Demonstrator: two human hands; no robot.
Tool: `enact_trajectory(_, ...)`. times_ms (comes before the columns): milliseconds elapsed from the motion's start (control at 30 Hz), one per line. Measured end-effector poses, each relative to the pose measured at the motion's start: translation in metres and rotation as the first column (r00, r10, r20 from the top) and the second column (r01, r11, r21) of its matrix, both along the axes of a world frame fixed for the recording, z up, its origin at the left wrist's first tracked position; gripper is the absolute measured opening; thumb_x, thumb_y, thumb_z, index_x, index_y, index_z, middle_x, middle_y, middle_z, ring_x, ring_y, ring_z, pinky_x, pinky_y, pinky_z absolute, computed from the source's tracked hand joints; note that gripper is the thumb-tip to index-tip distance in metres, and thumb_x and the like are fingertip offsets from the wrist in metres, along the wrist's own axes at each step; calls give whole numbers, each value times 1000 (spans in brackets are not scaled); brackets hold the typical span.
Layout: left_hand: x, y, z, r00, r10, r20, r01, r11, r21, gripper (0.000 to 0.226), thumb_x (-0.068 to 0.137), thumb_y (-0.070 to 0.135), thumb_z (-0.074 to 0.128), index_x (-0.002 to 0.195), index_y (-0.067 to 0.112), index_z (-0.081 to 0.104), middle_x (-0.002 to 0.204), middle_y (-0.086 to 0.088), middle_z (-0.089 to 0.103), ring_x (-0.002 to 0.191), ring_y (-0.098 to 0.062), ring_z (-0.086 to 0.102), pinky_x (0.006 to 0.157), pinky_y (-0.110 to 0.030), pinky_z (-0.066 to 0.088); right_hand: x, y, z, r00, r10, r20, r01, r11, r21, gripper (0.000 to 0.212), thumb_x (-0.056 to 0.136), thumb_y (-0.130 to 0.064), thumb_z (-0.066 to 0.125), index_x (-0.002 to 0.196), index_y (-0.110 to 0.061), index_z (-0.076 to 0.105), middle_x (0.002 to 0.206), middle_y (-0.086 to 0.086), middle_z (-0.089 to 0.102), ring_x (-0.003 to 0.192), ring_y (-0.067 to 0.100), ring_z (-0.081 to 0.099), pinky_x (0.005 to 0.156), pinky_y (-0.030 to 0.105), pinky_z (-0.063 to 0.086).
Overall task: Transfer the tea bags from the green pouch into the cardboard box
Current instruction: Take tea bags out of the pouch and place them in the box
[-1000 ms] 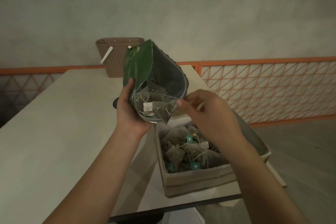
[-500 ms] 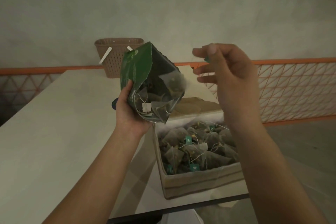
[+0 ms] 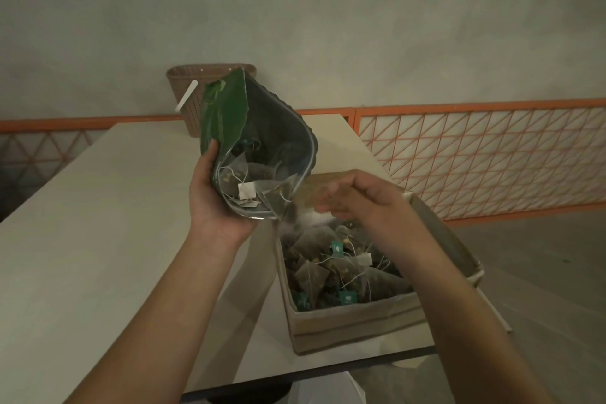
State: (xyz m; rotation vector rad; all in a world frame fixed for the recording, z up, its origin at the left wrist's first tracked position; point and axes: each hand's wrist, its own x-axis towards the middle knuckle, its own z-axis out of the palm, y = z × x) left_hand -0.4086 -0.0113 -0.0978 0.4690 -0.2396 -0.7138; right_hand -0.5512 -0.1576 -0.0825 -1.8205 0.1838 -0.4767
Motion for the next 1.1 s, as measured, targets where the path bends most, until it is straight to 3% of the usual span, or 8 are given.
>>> enact_trajectory(100, 1, 2, 1, 1000, 9, 1, -9, 1000, 9, 47, 103, 49, 41, 134, 20, 60, 121, -10, 70, 100, -34, 73, 75, -43, 61, 1, 2, -14, 969, -37, -246, -63, 920, -387, 18, 95, -34, 55, 84, -28, 68, 79, -9, 67, 72, -3, 61, 68, 19, 48)
enact_trajectory(200, 2, 4, 2, 1000, 3, 6, -3, 1000, 20, 48, 102, 50, 42, 138, 23, 56, 125, -9, 68, 104, -33, 71, 78, -43, 61, 2, 2, -18, 964, -122, -237, -30, 834, -551, 19, 94, -40, 56, 76, -35, 62, 75, -14, 60, 66, -7, 54, 59, 13, 37)
enact_trajectory(300, 0, 4, 3, 1000, 2, 3, -2, 999, 35, 52, 101, 51, 42, 142, 21, 54, 130, -10, 66, 108, -34, 68, 79, -43, 60, 2, 5, -10, 975, -219, 43, 215, 870, -443, 6, 91, -34, 59, 94, -29, 58, 96, -13, 57, 81, -1, 56, 65, 12, 45)
enact_trajectory(400, -3, 2, 3, 1000, -5, -19, 6, 998, 55, 61, 100, 54, 43, 150, 19, 49, 144, -12, 58, 119, -36, 62, 83, -46, 59, 3, 17, 3, 966, -136, 218, 198, 936, -292, 16, 88, -29, 64, 102, -29, 57, 107, -11, 53, 90, 2, 57, 76, 14, 49)
enact_trajectory(633, -10, -2, 1, 999, 14, -41, -13, 999, 38, 57, 100, 52, 43, 138, 13, 60, 124, -14, 68, 100, -34, 72, 78, -42, 62, 14, 40, -10, 995, -101, 6, 88, 842, -532, 35, 84, -49, 65, 118, -40, 60, 118, -10, 45, 97, 2, 52, 83, 16, 47)
enact_trajectory(767, -6, 2, -3, 999, 27, -44, -25, 999, 28, 53, 100, 51, 44, 138, 18, 60, 136, -11, 63, 111, -34, 67, 83, -45, 60, 7, 31, -4, 995, -101, -2, 93, 918, -385, 7, 89, -36, 63, 93, -31, 66, 105, -15, 59, 91, -1, 57, 78, 18, 48)
enact_trajectory(933, 1, 6, -3, 999, 26, -47, -25, 999, 23, 57, 100, 52, 45, 148, 22, 51, 147, -9, 56, 121, -34, 61, 89, -46, 58, -15, 12, 13, 987, -112, 114, 120, 990, -72, 11, 92, -27, 57, 89, -18, 63, 86, -2, 69, 83, 14, 65, 73, 26, 55)
enact_trajectory(1100, 3, 7, -4, 999, 2, -51, -1, 1000, 12, 58, 100, 52, 45, 148, 20, 52, 142, -10, 59, 114, -36, 66, 85, -47, 59, -23, -2, 7, 987, -153, 45, 158, 980, -122, 7, 86, -19, 69, 90, -19, 63, 89, -1, 71, 81, 17, 68, 69, 23, 54)
